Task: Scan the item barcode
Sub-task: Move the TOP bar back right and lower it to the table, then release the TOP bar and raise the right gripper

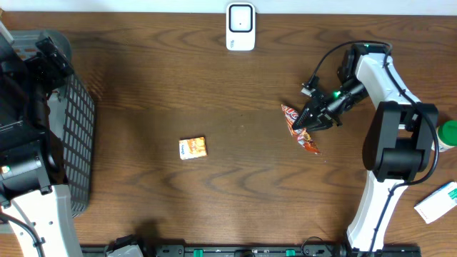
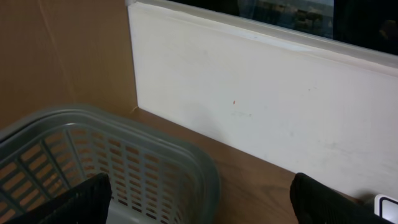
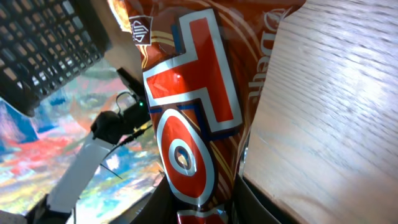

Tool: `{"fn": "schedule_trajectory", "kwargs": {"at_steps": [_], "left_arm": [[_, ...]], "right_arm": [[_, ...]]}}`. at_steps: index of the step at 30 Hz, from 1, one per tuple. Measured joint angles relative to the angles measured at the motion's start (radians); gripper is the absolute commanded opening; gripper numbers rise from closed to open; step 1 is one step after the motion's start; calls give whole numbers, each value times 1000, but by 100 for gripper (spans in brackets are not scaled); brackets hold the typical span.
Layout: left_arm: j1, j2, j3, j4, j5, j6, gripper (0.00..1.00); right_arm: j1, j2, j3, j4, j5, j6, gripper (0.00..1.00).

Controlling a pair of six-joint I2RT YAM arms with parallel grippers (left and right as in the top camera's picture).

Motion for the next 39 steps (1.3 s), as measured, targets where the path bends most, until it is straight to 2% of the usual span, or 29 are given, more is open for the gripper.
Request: {"fn": "schedule_trajectory", "kwargs": {"at_steps": [2, 6, 7, 11, 17, 23, 26, 27, 30, 32, 34, 39], "left_arm": [[0, 0, 0, 0, 0, 0, 91], [0, 0, 0, 0, 0, 0, 91], [0, 0, 0, 0, 0, 0, 91], [0, 0, 0, 0, 0, 0, 91], [0, 0, 0, 0, 0, 0, 91], [0, 0, 0, 0, 0, 0, 91], [0, 0, 0, 0, 0, 0, 91], [0, 0, 0, 0, 0, 0, 91], [0, 0, 0, 0, 0, 0, 91], [0, 0, 0, 0, 0, 0, 91], [0, 0, 0, 0, 0, 0, 91], [0, 0, 0, 0, 0, 0, 91]], "right_arm": [[27, 0, 0, 0, -24, -39, 7], [102, 0, 0, 2, -55, -173, 28], [120, 0, 0, 7, -58, -216, 45], [188, 0, -3, 39, -79, -367, 97], [288, 0, -5, 38, -108, -463, 99], [352, 0, -5, 93, -90, -432, 99], [371, 0, -6, 261, 18, -292, 99], [378, 0, -6, 356, 117, -185, 99], [407, 0, -7, 476, 327, -3, 97], [428, 0, -7, 491, 404, 66, 95], [451, 0, -7, 504, 461, 122, 99], [502, 0, -8, 586, 605, 227, 99]]}}
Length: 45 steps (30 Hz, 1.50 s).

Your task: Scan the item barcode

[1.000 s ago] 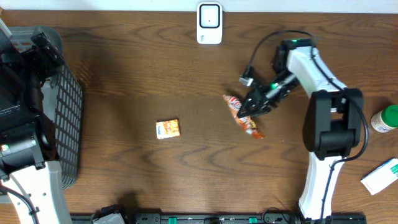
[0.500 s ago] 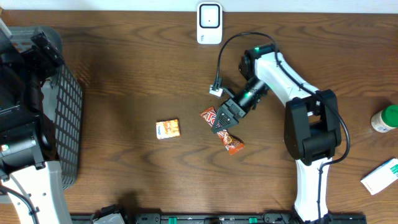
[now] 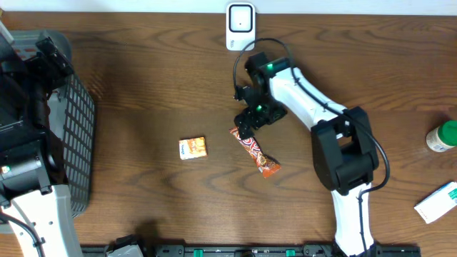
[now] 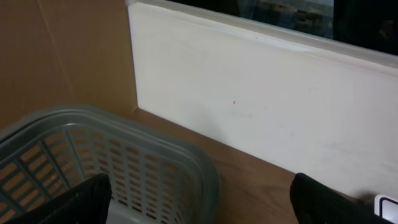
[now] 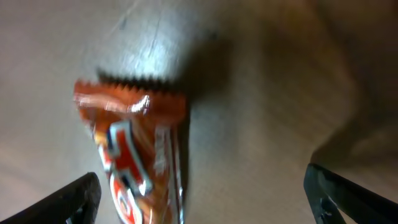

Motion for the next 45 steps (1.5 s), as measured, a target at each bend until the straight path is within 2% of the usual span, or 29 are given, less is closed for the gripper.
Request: {"fn": "schedule_trajectory", "kwargs": {"at_steps": [1, 2, 3, 5, 6, 9, 12, 18, 20, 22, 24, 26, 33, 35, 38, 42, 43, 44, 45], "left_arm": [[0, 0, 0, 0, 0, 0, 91], [0, 0, 0, 0, 0, 0, 91], [0, 0, 0, 0, 0, 0, 91], [0, 0, 0, 0, 0, 0, 91], [0, 0, 0, 0, 0, 0, 91], [0, 0, 0, 0, 0, 0, 91], [0, 0, 0, 0, 0, 0, 91], [0, 0, 0, 0, 0, 0, 91], [0, 0, 0, 0, 0, 0, 91], [0, 0, 0, 0, 0, 0, 91], [0, 0, 0, 0, 0, 0, 91], [0, 0, 0, 0, 0, 0, 91], [0, 0, 0, 0, 0, 0, 91], [0, 0, 0, 0, 0, 0, 91], [0, 0, 0, 0, 0, 0, 91], [0, 0, 0, 0, 0, 0, 91], [0, 0, 0, 0, 0, 0, 91], [0, 0, 0, 0, 0, 0, 91], [0, 0, 0, 0, 0, 0, 91]], "right_arm": [[10, 0, 0, 13, 22, 11, 96], [21, 0, 0, 25, 42, 17, 88], [32, 0, 0, 39, 61, 26, 74], [61, 0, 0, 61, 106, 37, 55], [76, 0, 0, 69, 126, 43, 53], [130, 0, 0, 87, 203, 63, 55], [178, 0, 0, 100, 264, 78, 68], [244, 0, 0, 108, 351, 97, 70], [249, 0, 0, 111, 374, 107, 66], [248, 0, 0, 116, 388, 115, 53], [248, 0, 0, 129, 399, 117, 35], [248, 0, 0, 137, 404, 126, 27], [248, 6, 0, 140, 413, 129, 28], [248, 20, 0, 132, 414, 129, 33], [248, 36, 8, 110, 420, 135, 34], [249, 38, 8, 86, 423, 133, 15], [250, 40, 8, 83, 424, 134, 15], [251, 41, 8, 81, 423, 137, 16], [251, 42, 9, 80, 422, 138, 35]]}}
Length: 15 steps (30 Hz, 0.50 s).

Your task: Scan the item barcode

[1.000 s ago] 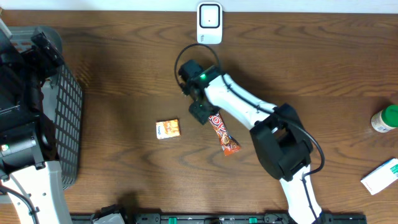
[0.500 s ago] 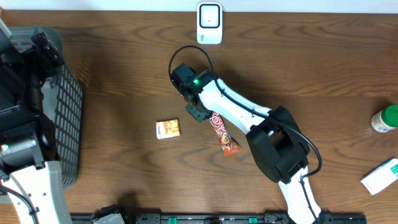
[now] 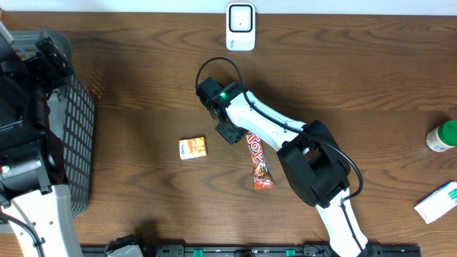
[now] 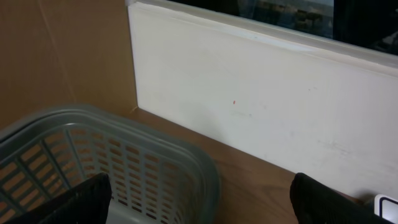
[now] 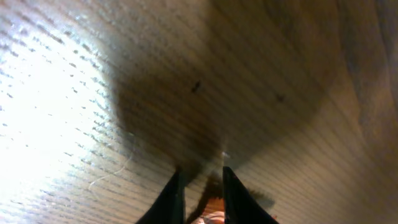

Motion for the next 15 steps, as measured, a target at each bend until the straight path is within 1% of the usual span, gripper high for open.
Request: {"fn": "schedule_trajectory", "kwargs": {"at_steps": [1, 2, 4, 8, 9, 13, 15], "left_arm": [[0, 0, 0, 0, 0, 0, 91], [0, 0, 0, 0, 0, 0, 91], [0, 0, 0, 0, 0, 0, 91], [0, 0, 0, 0, 0, 0, 91], [0, 0, 0, 0, 0, 0, 91], [0, 0, 0, 0, 0, 0, 91], [0, 0, 0, 0, 0, 0, 91]], "right_arm": [[0, 0, 0, 0, 0, 0, 61], [2, 0, 1, -1, 7, 1, 77], [1, -1, 8, -4, 12, 3, 99], [0, -2, 31, -24, 10, 11, 99], [2, 0, 36, -41, 10, 21, 98], [2, 21, 77, -114, 6, 68, 66], [2, 24, 89, -148, 2, 124, 65]]}}
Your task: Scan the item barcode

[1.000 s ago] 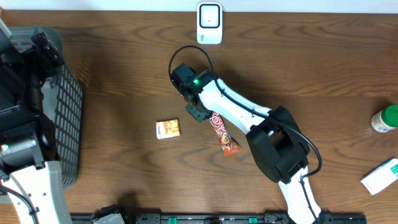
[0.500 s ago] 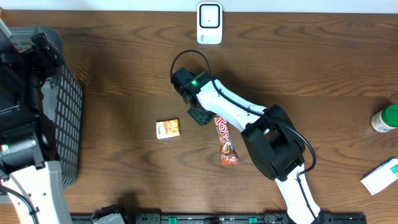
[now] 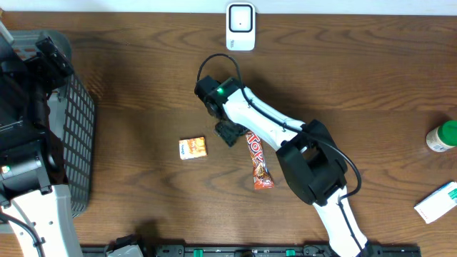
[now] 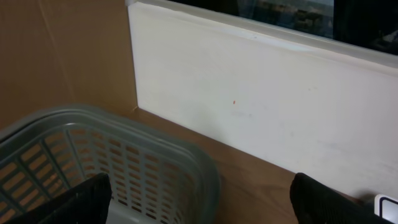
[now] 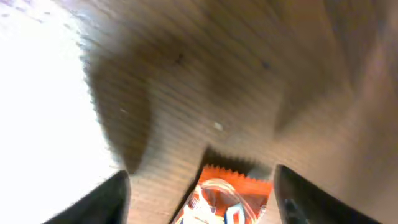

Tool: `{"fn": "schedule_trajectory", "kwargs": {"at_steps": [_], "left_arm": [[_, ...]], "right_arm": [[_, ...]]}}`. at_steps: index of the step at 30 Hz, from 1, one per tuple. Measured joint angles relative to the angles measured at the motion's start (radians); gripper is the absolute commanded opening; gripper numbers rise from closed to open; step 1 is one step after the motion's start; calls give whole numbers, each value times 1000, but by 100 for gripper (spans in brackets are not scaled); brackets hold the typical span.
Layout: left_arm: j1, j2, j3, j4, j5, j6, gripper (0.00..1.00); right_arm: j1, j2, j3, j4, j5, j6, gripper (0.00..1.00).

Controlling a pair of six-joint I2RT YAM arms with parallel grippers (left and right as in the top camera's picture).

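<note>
An orange candy bar wrapper (image 3: pixel 258 160) lies flat on the wooden table near the middle. My right gripper (image 3: pixel 227 133) sits low at its upper-left end, open. In the right wrist view the wrapper's serrated end (image 5: pixel 231 190) shows between the spread fingertips (image 5: pixel 112 198). The white barcode scanner (image 3: pixel 240 27) stands at the table's far edge. A small orange box (image 3: pixel 193 148) lies left of the wrapper. My left gripper (image 4: pixel 202 205) is open, hovering over the basket's corner.
A grey mesh basket (image 3: pixel 78 143) stands at the left edge, also seen as the basket (image 4: pixel 124 162) in the left wrist view. At the far right are a green bottle (image 3: pixel 446 135) and a white box (image 3: pixel 437 202). A white wall board (image 4: pixel 261 106) backs the table.
My right gripper's fingers, close together at the wrapper's end, now stand wide apart. The wrapper lies where it was. The left arm has not moved.
My right gripper was first shut on the wrapper, held up at the right of the table. Then the wrapper lay in the middle below the scanner with the fingers apart. Later they were nearly together at its end, farther left, and now they are spread.
</note>
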Motion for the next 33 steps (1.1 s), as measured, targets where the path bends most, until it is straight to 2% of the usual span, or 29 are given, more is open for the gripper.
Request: {"fn": "schedule_trajectory", "kwargs": {"at_steps": [15, 17, 22, 24, 27, 28, 29, 31, 32, 33], "left_arm": [[0, 0, 0, 0, 0, 0, 91], [0, 0, 0, 0, 0, 0, 91], [0, 0, 0, 0, 0, 0, 91], [0, 0, 0, 0, 0, 0, 91], [0, 0, 0, 0, 0, 0, 91], [0, 0, 0, 0, 0, 0, 91], [0, 0, 0, 0, 0, 0, 91], [0, 0, 0, 0, 0, 0, 91], [0, 0, 0, 0, 0, 0, 91], [0, 0, 0, 0, 0, 0, 91]], "right_arm": [[2, 0, 5, -90, -3, 129, 61], [2, 0, 5, -90, -3, 138, 52], [2, 5, 3, -77, -6, 163, 9], [2, 13, 3, -75, -5, 165, 2], [2, 30, 1, -74, -4, 173, 2], [2, 35, 0, -72, -4, 173, 11], [2, 37, -5, -68, -4, 173, 41], [2, 38, -7, -71, 5, 180, 80], [2, 37, -7, -77, 21, 182, 91], [1, 33, -7, -80, 27, 182, 97]]}}
